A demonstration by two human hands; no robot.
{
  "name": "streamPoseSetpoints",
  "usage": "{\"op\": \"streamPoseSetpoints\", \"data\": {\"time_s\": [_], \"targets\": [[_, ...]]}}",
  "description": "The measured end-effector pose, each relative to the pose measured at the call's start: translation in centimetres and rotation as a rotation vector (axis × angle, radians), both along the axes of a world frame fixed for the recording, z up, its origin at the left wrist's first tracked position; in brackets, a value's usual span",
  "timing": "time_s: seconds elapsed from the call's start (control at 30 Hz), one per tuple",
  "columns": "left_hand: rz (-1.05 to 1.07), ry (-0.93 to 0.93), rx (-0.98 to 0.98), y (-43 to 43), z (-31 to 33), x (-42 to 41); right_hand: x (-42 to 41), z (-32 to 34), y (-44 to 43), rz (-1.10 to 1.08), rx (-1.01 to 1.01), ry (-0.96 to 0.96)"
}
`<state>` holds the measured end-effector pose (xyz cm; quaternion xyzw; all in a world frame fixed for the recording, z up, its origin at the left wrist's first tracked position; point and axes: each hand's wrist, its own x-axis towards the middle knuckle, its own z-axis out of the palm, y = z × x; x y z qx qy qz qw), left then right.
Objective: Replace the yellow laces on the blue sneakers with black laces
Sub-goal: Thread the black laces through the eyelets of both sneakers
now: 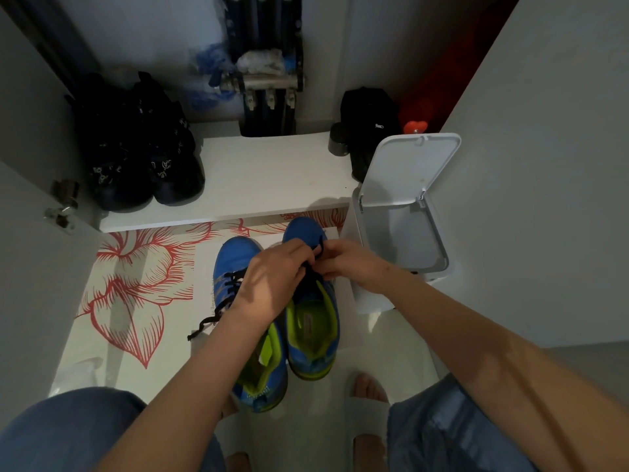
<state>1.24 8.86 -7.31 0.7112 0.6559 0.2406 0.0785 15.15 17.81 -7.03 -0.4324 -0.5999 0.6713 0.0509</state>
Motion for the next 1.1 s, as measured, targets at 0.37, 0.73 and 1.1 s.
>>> {"op": "streamPoseSetpoints", "data": {"time_s": [0.37,0.73,1.1], "targets": [[0.159,-0.371,0.021,-0.2,-0.2,0.4,0.4,-0.3,0.6,-0.011,0.066,0.042],[0.715,-1.031,-0.216,-1.5,0.7,-0.4,2.3,1.3,0.5,0.028,0.121,-0.352],[0.760,-1.210,-0.376,-1.7,0.2,-0.4,2.9,0.9,0.0,0.303,0.566,-0.666]]}}
